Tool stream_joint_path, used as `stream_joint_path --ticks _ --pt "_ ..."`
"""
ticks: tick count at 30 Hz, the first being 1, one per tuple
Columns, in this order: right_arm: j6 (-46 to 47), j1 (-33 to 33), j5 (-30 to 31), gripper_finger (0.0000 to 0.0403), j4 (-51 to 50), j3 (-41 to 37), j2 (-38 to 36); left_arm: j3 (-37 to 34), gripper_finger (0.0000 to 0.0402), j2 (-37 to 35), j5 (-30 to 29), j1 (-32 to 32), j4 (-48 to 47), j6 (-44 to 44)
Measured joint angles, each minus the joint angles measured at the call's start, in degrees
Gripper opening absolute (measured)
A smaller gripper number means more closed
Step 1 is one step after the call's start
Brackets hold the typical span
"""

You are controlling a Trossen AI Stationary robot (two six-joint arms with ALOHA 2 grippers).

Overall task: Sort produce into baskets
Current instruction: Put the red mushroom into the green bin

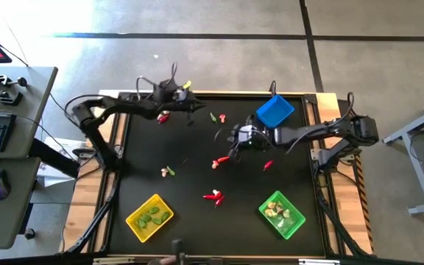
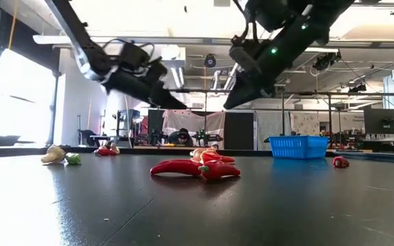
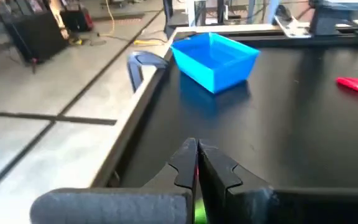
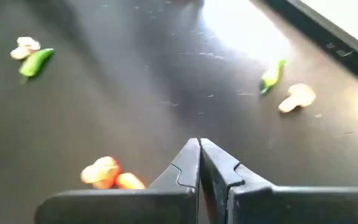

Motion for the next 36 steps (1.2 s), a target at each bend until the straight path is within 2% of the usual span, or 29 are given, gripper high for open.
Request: stream_joint_path --ticks 5,12,17,20,24,27,31,36 --pt "0.39 -3.12 1.41 0.0000 3.78 0.00 1.17 -7.71 0.0000 -4.59 0.12 -1.88 10.30 -3.16" --pt "0.93 -5.37 3.14 0.0012 8.32 0.00 6.15 -15.84 0.0000 -8.20 -0.25 -4.40 18.67 -6.78" --pt "1.15 -5.50 10.25 0.0063 9.82 -0.07 10.47 -21.62 0.0000 -8.51 -0.46 -5.80 27.42 -10.96" --pt "2.68 -6.08 14.29 0.0106 11.08 -0.07 11.95 -24.69 0.0000 -8.45 -2.88 -6.35 31.53 -12.24" --pt "5.33 -8.36 14.00 0.0153 14.95 -0.07 14.17 -27.17 0.0000 -8.44 -6.55 -6.94 35.03 -12.23" --pt "5.62 -10.47 11.08 0.0171 19.34 -0.07 16.10 -27.89 0.0000 -8.43 -7.47 -7.05 35.40 -12.23" --pt "8.75 -13.57 4.93 0.0176 25.03 -0.07 18.50 -28.04 0.0000 -8.43 -7.56 -7.09 35.36 -12.26" --pt "11.21 -16.46 3.88 0.0170 25.08 -0.07 18.82 -28.02 0.0000 -8.43 -7.59 -7.25 35.36 -12.28"
